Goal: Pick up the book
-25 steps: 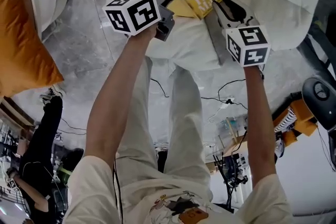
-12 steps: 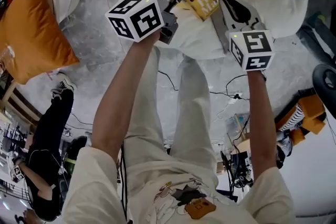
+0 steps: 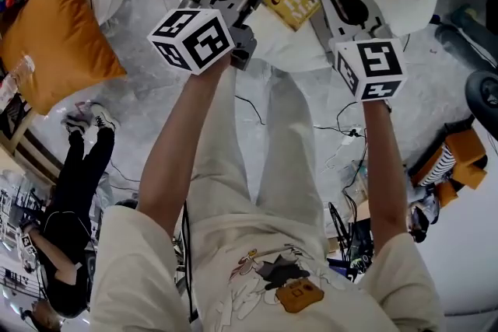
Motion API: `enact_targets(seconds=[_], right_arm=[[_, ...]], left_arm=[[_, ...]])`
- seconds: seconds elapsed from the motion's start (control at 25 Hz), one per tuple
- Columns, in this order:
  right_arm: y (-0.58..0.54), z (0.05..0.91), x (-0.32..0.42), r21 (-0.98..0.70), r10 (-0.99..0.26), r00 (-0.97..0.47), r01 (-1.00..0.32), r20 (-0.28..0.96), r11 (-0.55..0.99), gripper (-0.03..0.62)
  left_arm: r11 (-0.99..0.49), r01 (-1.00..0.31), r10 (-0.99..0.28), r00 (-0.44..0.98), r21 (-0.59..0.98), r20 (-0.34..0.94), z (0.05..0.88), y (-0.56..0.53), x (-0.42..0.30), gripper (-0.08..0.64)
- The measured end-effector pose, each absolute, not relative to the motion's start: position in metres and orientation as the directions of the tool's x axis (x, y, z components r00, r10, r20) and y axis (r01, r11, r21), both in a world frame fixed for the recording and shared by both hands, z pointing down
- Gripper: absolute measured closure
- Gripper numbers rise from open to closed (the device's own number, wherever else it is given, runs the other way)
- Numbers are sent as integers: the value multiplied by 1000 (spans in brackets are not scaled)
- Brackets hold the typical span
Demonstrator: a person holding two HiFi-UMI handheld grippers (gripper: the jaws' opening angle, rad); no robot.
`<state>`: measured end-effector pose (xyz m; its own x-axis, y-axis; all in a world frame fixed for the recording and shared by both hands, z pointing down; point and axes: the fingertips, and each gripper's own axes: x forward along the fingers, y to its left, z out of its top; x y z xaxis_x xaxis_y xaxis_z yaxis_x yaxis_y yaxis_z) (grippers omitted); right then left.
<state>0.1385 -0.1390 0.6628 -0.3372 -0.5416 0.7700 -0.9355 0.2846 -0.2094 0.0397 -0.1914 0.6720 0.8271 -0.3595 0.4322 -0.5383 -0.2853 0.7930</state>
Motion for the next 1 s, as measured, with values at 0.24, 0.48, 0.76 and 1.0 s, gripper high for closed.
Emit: enact_targets(seconds=[0.24, 0.48, 0.76, 1.0], right_arm=[[-158, 526, 139, -154, -631, -308, -945, 712, 287, 541], [-169, 495, 214, -215, -641, -336, -941, 690, 261, 545], [-163, 458, 236, -249, -675, -350, -937, 650, 246, 546], [-148, 406, 239, -253, -707, -362, -932, 607, 260, 546]], left_arm=[[-408, -592, -423, 797, 695, 430, 527, -210, 24, 419], [-432, -633, -429, 771, 643, 471, 479, -227, 96, 419], [-472, -654, -460, 755, 591, 468, 426, -224, 120, 419], [-518, -663, -473, 748, 540, 465, 371, -198, 129, 419]])
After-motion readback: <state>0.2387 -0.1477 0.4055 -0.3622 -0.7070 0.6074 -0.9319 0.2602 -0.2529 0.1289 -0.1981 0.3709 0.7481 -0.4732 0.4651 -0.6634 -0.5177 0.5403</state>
